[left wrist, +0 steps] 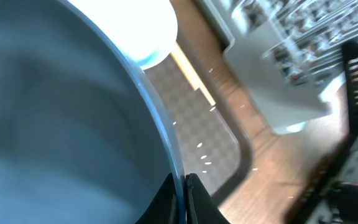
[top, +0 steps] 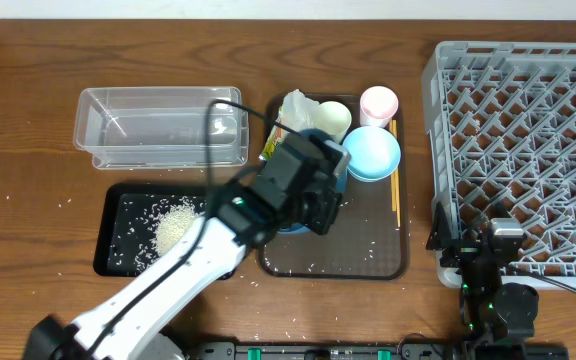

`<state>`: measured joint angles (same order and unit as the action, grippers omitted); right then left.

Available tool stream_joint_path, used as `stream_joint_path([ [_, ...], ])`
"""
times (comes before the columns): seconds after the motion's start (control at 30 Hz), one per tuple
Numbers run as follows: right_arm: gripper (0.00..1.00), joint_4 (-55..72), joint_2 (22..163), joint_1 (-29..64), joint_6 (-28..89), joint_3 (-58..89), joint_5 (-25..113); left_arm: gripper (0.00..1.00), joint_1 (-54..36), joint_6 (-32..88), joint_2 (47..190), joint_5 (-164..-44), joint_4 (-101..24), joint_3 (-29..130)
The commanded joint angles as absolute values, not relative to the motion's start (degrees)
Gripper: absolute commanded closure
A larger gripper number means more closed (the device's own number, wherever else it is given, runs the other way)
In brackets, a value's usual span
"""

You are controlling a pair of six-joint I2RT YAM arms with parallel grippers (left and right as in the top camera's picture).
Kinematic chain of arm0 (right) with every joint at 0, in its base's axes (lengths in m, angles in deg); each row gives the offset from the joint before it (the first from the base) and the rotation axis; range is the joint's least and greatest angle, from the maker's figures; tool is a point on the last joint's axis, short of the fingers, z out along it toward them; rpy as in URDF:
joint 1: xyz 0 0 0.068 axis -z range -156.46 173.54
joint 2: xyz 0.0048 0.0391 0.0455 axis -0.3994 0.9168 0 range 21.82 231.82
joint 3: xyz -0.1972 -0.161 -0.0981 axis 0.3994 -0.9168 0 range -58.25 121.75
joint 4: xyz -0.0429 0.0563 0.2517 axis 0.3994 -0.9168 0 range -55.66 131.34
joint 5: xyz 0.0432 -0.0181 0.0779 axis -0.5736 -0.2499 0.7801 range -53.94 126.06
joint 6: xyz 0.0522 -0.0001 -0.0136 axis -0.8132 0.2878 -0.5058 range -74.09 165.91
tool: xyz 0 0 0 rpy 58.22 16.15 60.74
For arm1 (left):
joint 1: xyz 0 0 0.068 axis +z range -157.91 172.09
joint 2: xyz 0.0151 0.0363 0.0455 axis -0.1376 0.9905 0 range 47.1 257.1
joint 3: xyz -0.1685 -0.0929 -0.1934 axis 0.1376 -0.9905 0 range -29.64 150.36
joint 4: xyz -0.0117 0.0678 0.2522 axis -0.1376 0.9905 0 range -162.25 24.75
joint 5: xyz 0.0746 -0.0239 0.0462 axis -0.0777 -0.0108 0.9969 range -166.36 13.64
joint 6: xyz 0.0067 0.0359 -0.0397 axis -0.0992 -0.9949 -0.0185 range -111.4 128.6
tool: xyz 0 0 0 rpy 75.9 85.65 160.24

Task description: Sort waste into correct bins and load items into the dishwasher rack

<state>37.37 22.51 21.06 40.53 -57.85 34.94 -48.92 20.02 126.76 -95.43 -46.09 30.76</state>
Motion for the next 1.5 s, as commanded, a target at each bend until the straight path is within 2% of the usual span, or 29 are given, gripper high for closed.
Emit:
stream_joint_path([
  [0.0,0.01,37.2,22.2,21.7,41.3,-57.9,34.4,0.93,-50.5,18.0,130.5,-91.9,-47.7,32.2],
  [0.33,0.01,37.2,22.2,21.7,41.3,-57.9,34.4,0.90,-53.4,18.1,133.6,-92.8,-47.0,32.2],
  [0.47,0.01,37.2,22.2,21.7,41.3,-57.9,34.4,0.75,-53.5,18.1,133.6,-92.8,-45.7,32.2],
  [0.57,0.01,37.2,22.2,21.7,41.3,-57.9,34.4,0.71,-53.5,18.1,133.5,-92.8,-45.6,32.2],
  [0.7,0.01,37.2,22.2,21.7,41.3,-57.9,34.4,0.56,-53.5,18.0,132.5,-91.0,-45.8,32.2],
  [0.8,0.01,37.2,22.2,21.7,41.3,-57.9,34.4,0.53,-53.4,18.0,130.6,-84.9,-46.5,32.2],
  [0.93,0.01,37.2,22.2,21.7,41.3,-57.9,34.4,0.43,-52.3,18.0,126.6,-74.7,-47.8,32.2],
  [1.1,0.01,37.2,22.2,21.7,41.3,-57.9,34.4,0.36,-47.0,18.8,120.5,-64.9,-48.7,32.2],
  [1.13,0.01,37.2,22.2,21.7,41.3,-57.9,34.4,0.32,-45.2,19.2,119.5,-65.0,-48.8,32.2],
  [1.23,0.01,37.2,22.2,21.7,41.3,-57.9,34.4,0.28,-39.1,21.4,117.3,-67.4,-48.8,32.3],
  [1.47,0.01,37.2,22.2,21.7,41.3,-57.9,34.4,0.28,-26.5,21.3,119.4,-91.9,-42.4,38.9],
])
